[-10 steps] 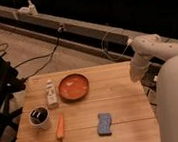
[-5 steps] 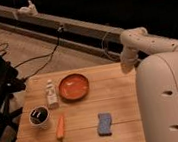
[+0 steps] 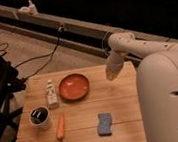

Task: Move the arm in a circular motion

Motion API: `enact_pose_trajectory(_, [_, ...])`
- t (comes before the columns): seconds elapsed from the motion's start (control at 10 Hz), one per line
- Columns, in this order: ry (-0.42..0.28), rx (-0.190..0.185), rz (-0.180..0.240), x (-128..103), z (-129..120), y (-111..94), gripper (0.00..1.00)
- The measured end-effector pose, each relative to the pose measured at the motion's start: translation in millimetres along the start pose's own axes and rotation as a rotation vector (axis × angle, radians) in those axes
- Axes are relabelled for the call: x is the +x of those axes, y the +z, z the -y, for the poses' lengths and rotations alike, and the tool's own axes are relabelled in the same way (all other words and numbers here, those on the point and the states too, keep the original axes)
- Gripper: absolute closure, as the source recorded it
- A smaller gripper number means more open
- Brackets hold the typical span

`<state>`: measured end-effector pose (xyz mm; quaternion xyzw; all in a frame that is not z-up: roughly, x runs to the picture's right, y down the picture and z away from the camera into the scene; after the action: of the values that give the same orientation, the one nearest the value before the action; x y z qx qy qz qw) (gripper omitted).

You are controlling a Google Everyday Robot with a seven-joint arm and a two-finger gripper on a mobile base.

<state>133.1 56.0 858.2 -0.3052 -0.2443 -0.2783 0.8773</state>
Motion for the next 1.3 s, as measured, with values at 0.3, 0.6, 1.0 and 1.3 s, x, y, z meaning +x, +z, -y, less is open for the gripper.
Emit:
enact_pose_trajectory(0.3, [-0.063,-0.007,0.105,-36,-22,9,1.00])
enact_pose_trajectory(0.6, [0.001,-0.054,0.121,-16,-72,9,1.00])
enact_pose_trajectory(1.0, [0.183,-0.069,-0.015,69,-97,-11,1.00])
enact_pose_trajectory(1.3, [0.184,0.016,-0.019,78,-37,-15,1.00])
